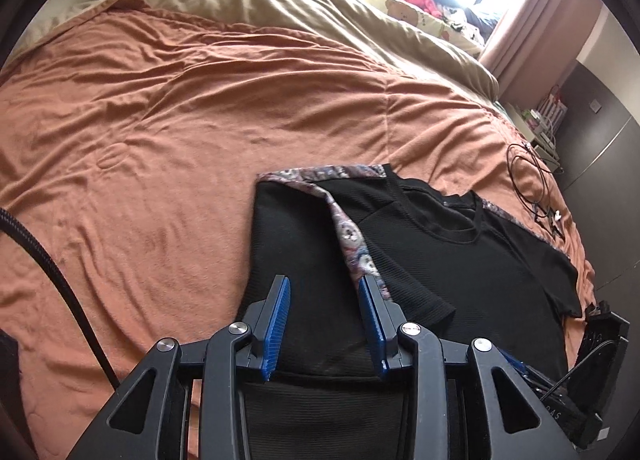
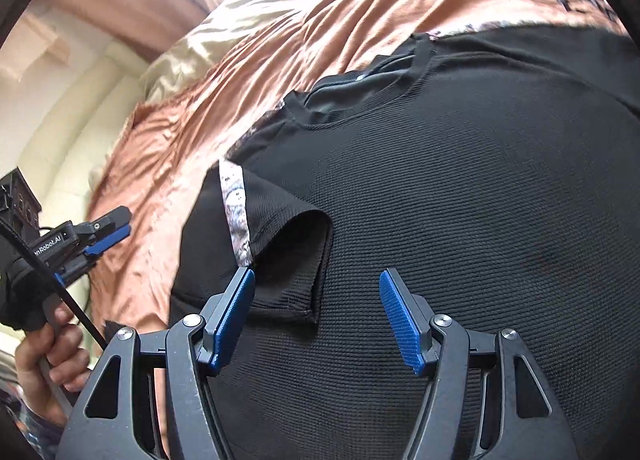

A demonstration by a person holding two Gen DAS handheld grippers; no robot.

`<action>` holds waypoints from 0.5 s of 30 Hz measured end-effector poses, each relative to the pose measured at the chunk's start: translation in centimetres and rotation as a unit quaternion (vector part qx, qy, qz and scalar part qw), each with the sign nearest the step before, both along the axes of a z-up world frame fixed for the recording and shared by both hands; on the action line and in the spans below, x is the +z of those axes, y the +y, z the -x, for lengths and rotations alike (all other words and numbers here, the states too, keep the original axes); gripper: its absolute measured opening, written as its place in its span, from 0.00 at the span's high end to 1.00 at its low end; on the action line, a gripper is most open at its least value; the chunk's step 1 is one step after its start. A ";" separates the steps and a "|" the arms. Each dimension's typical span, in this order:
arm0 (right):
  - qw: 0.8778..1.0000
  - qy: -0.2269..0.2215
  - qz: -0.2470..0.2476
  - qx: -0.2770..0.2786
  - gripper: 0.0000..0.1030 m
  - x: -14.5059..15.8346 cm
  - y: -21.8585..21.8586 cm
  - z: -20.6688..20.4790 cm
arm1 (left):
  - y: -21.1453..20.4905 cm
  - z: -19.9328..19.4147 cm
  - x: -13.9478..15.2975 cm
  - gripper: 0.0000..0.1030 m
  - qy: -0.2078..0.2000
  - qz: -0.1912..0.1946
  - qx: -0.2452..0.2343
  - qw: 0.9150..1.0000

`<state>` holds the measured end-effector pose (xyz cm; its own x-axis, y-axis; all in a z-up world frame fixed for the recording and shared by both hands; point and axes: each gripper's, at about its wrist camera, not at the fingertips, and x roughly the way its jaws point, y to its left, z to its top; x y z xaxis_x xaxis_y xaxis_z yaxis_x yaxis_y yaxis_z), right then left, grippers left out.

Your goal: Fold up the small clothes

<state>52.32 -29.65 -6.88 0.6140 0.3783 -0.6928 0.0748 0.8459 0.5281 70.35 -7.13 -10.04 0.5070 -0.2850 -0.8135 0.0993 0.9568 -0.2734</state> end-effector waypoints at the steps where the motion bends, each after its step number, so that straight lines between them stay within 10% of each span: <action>1: 1.000 0.000 0.011 0.007 0.39 0.2 0.6 -0.1 | 0.5 0.0 -0.2 0.63 0.003 -0.002 0.003 1.000; 15: 0.977 -0.004 0.208 0.046 0.28 1.7 11.1 -3.7 | 5.1 1.2 -4.9 0.63 0.034 -0.008 0.010 0.999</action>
